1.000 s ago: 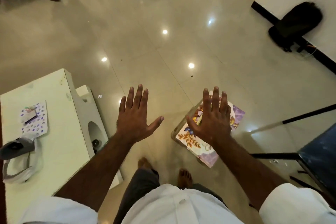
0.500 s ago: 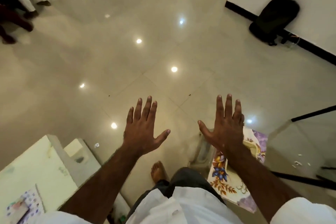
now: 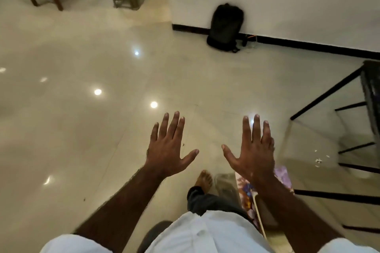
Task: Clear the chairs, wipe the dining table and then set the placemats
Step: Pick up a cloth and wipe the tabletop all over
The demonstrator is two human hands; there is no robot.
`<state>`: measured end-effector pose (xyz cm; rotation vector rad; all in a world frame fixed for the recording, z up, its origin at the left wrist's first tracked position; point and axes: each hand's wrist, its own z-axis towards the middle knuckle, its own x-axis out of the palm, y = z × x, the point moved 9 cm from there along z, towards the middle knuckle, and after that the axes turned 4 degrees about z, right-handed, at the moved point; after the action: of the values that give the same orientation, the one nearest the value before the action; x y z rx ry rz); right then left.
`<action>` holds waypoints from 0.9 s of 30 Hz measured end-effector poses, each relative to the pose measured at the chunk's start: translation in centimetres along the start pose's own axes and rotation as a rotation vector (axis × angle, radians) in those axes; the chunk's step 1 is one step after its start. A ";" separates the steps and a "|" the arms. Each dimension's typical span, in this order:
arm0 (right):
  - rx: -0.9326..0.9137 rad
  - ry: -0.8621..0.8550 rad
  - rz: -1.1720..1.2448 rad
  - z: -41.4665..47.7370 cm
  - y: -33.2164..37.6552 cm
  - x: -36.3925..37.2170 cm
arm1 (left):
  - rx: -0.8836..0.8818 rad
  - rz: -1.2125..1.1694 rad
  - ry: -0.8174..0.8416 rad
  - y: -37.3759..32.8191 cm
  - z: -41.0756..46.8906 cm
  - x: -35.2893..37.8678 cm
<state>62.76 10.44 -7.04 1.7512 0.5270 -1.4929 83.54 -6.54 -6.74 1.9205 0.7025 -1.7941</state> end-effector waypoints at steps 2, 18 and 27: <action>0.060 -0.019 -0.002 3.2 -1.6 -0.9 | 0.070 0.003 -0.008 -1.1 5.8 -1.0; 0.708 -0.239 -0.042 19.7 -14.0 -7.9 | 0.817 0.000 -0.013 -17.8 43.1 -3.4; 1.172 -0.388 -0.078 19.8 -19.4 -12.8 | 1.259 0.060 0.030 -31.4 53.0 -5.2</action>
<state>32.89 9.51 -0.71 2.1230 -0.6398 -2.3662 22.31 -14.83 -4.62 2.5674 -0.7073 -2.4099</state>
